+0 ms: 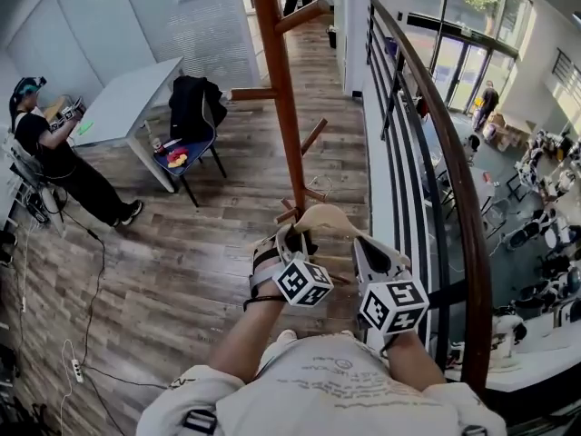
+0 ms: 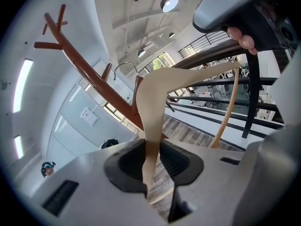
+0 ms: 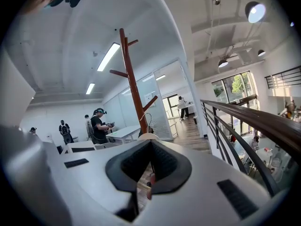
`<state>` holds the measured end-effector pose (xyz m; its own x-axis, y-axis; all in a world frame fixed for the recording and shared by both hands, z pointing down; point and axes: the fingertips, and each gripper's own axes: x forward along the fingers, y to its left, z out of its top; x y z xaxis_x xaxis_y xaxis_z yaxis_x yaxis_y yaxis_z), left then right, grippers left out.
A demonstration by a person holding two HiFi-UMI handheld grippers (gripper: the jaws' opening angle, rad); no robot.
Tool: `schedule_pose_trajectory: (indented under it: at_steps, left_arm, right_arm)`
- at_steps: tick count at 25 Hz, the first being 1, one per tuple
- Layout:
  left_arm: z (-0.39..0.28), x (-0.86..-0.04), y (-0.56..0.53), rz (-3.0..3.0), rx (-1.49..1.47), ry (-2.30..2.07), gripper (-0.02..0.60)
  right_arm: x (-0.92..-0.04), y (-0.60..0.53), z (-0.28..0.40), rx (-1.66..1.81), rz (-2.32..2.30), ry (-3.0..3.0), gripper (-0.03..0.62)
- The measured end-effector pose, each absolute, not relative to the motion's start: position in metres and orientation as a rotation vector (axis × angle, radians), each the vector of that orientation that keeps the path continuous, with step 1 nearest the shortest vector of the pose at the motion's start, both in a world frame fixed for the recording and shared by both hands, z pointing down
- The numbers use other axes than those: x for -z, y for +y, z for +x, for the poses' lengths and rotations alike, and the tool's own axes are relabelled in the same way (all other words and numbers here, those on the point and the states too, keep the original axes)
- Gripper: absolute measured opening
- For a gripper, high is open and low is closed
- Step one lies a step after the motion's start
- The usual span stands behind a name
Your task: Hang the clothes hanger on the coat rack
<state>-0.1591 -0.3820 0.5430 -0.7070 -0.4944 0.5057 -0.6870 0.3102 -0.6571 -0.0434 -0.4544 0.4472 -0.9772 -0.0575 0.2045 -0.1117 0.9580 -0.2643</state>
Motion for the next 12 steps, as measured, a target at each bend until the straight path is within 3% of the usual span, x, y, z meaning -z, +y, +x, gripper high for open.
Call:
schedule_pose_trajectory:
  at_steps: [12]
  left_arm:
    - [-0.149, -0.566, -0.383, 1.035, -1.357, -2.327, 0.096]
  right_arm:
    - [-0.467, -0.46, -0.044, -0.443, 0.042, -2.871, -0.002]
